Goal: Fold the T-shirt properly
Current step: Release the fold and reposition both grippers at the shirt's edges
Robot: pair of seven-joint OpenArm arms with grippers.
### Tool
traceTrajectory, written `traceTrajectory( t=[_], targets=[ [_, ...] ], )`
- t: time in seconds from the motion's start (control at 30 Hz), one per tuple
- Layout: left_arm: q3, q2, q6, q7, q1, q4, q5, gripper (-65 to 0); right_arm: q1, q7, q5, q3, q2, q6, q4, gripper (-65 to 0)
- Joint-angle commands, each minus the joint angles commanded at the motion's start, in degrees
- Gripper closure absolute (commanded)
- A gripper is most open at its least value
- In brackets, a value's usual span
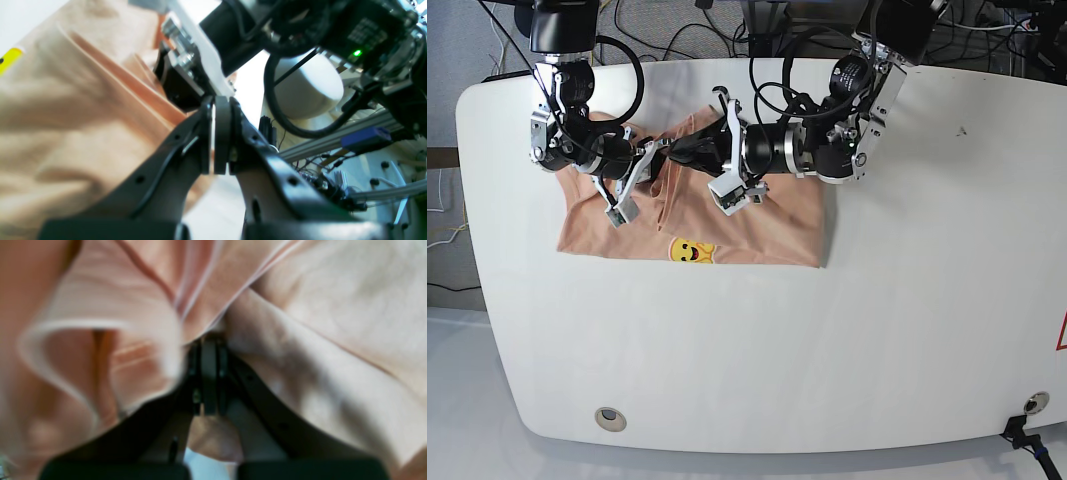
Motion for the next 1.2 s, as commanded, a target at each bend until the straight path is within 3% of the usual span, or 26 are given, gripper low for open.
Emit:
traceTrajectory(
  t=[0.13, 0.3, 0.4, 0.57, 0.7, 0.87, 1.07, 1.2],
  targets=[
    [-2.29, -0.79, 0.00, 0.00, -1.05, 2.64, 0.00, 0.0, 0.00, 0.00, 0.00, 0.00, 0.00, 0.00, 0.00, 0.0],
    [-8.44, -5.45, 0.00, 0.00, -2.73, 2.64, 0.53, 0.0, 0.00, 0.00, 0.00, 0.00, 0.00, 0.00, 0.00, 0.0],
    [-9.58, -8.00, 0.00, -0.09, -2.90, 2.02, 6.15, 0.0, 0.00, 0.00, 0.00, 0.00, 0.00, 0.00, 0.09, 0.0],
    [-9.49, -7.82, 0.00, -0.09, -2.37, 1.58, 17.32, 0.0, 0.00, 0.00, 0.00, 0.00, 0.00, 0.00, 0.09, 0.0],
    [-9.49, -7.65, 0.00, -0.44, -2.73, -5.45, 21.89, 0.0, 0.00, 0.00, 0.00, 0.00, -0.09, 0.00, 0.09, 0.0],
    [-9.49, -8.00, 0.00, -7.38, -2.73, -14.33, 23.56, 0.0, 0.53, 0.00, 0.00, 0.18, 0.09, 0.00, 0.26, 0.0],
    [-9.58, -9.05, 0.00, -7.82, -2.37, -16.26, 23.21, 0.0, 0.79, 0.00, 0.00, 0.09, 0.18, 0.00, 0.62, 0.0],
    [-10.20, -10.73, 0.00, -7.82, -1.32, -16.26, 23.12, 0.0, 1.05, -0.26, 0.18, 0.26, 0.35, -0.35, 6.68, 0.0]
  ],
)
